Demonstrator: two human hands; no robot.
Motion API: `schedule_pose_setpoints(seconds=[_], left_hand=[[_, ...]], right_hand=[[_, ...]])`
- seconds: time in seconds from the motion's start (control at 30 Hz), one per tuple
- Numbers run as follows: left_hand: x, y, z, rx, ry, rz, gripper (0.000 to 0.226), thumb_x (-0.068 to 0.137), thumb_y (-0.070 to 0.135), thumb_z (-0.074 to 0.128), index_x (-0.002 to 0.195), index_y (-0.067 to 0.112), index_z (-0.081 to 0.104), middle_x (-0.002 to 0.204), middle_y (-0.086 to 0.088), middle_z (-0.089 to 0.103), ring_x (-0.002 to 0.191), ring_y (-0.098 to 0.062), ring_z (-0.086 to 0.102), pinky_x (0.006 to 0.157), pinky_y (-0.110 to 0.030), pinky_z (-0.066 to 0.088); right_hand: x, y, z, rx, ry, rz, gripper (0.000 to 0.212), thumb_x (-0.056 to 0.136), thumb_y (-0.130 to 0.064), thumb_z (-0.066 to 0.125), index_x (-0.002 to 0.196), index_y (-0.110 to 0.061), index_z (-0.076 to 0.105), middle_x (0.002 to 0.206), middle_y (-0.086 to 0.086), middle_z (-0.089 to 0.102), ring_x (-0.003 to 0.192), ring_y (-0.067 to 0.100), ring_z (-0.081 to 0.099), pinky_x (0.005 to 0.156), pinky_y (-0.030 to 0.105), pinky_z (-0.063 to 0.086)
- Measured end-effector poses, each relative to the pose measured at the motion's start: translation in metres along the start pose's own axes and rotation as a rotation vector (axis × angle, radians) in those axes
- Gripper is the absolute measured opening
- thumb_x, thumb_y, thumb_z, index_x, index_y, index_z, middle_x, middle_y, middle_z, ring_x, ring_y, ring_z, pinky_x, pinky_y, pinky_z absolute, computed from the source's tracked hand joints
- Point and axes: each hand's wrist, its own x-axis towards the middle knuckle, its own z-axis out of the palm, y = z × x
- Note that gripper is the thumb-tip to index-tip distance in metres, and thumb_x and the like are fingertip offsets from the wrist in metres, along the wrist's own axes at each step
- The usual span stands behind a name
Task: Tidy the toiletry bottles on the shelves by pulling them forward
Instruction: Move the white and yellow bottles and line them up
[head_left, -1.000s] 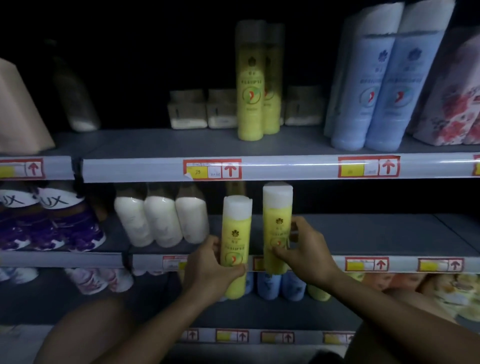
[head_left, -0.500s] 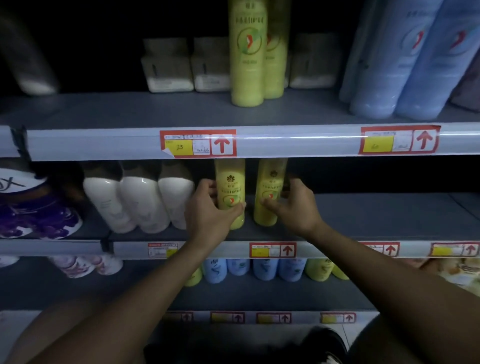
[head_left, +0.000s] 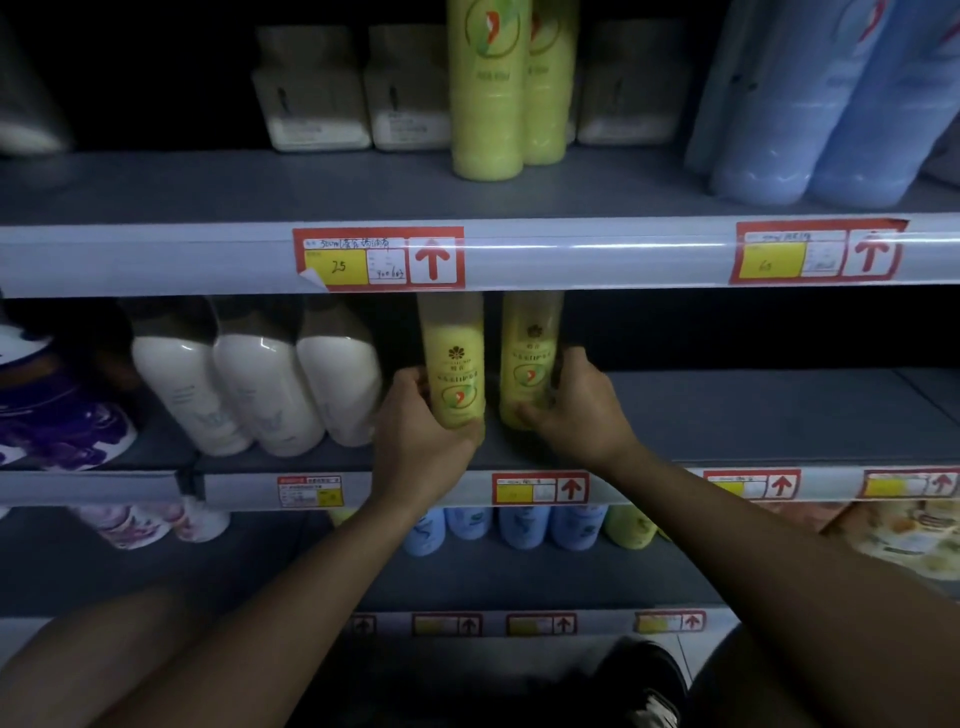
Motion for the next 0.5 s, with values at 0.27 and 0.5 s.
schedule_pose_setpoints(seconds=[0.27, 0.5], left_hand=[[0.003, -0.007, 0.002, -0.006, 0.014, -0.017, 0.06, 0.072, 0.019, 0.094, 0.115, 0.03, 0.054, 0.11, 0.009, 0.07, 0.098, -0.007, 0.07, 0.078, -0.033, 0.063], [0.006, -0.006, 0.006, 0.006, 0.082, 0.0, 0.057, 0.07, 0.026, 0.094, 0.111, 0.029, 0.055, 0.105, 0.011, 0.07, 0.091, -0.002, 0.069, 0.071, -0.028, 0.061]], right_hand=[[0.012, 0.011, 0.008, 0.033, 0.012, 0.003, 0.05, 0.083, -0.031, 0.085, 0.12, -0.01, 0.058, 0.122, 0.011, 0.07, 0.113, 0.029, 0.067, 0.092, 0.051, 0.059], [0.033, 0.019, 0.02, 0.013, -0.017, -0.004, 0.047, 0.083, -0.043, 0.08, 0.116, -0.012, 0.067, 0.116, 0.01, 0.073, 0.11, 0.029, 0.069, 0.092, 0.05, 0.06]])
